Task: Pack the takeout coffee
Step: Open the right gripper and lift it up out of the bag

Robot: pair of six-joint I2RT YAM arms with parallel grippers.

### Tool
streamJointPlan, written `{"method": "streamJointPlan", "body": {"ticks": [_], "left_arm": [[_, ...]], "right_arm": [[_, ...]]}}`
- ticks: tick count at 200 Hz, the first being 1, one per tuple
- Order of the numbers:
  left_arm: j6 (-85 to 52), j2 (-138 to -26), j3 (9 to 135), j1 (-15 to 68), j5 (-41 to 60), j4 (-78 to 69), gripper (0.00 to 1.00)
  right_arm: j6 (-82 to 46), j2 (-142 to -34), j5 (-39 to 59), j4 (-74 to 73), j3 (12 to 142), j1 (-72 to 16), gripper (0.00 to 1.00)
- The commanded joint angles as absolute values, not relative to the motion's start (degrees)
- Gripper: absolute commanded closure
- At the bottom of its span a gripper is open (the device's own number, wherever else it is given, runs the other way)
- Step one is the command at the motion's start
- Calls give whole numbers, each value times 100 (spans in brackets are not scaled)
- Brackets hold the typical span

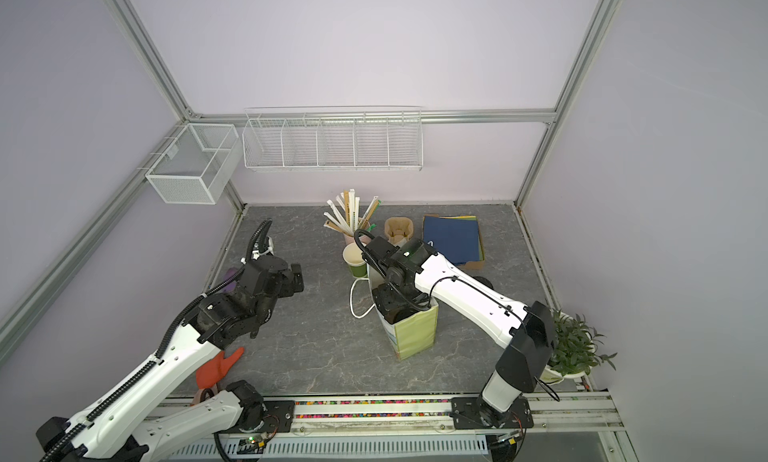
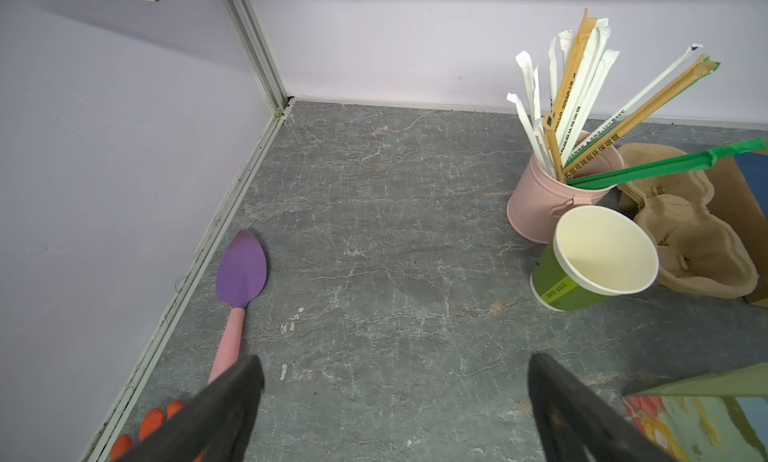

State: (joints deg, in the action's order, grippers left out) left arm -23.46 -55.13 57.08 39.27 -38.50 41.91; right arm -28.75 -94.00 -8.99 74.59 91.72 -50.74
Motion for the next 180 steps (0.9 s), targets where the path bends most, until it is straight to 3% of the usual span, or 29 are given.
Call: {"method": "streamJointPlan", "body": {"ticks": [1, 112, 180], "left_arm": [[-2283, -5524, 5643, 3902, -3823, 4228, 1], [-2281, -5584, 5643, 3902, -3802, 4228, 1], [-2293, -5829, 5758, 3902, -3720, 4095, 1]], "right_arm": [[-2795, -9510, -944, 7655, 9264, -5107, 12], [-2249, -9397, -1177, 8074, 10705, -5106, 12], [-1600, -9073, -1270, 8349, 12547, -5106, 12]]}}
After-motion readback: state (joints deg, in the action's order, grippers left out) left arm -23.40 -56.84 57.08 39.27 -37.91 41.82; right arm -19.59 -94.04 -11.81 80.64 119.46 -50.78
